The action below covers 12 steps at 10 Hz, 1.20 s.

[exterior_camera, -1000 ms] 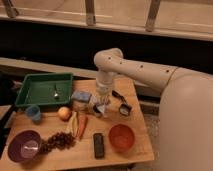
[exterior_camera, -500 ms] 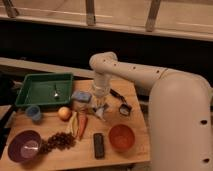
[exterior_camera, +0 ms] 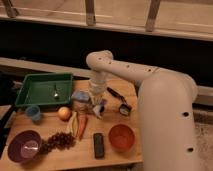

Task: Place towel in metal cup

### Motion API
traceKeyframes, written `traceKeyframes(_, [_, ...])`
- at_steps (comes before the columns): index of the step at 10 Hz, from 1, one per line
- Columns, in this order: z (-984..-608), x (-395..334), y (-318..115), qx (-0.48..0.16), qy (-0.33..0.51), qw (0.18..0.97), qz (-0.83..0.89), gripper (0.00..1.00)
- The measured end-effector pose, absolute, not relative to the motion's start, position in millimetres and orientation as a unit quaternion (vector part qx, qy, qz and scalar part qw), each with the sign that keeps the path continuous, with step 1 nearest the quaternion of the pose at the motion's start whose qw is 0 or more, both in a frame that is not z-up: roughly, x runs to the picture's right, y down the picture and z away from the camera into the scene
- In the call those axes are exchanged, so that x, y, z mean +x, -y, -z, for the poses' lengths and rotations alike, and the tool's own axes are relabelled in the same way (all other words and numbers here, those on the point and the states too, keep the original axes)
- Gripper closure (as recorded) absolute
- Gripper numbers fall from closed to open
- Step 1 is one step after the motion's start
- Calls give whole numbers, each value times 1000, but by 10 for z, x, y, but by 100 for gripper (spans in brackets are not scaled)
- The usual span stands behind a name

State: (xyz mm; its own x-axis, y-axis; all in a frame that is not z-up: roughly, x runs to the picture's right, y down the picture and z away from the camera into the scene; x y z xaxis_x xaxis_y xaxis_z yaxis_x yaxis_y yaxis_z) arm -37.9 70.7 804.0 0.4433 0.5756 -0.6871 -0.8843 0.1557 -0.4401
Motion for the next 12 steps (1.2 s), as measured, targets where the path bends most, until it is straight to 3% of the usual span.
traceKeyframes(6, [-8068,-301,-562,-409,-181,735,-509,39])
traceKeyframes(12, [-8064,268,359,-294,-152,718,-613,39])
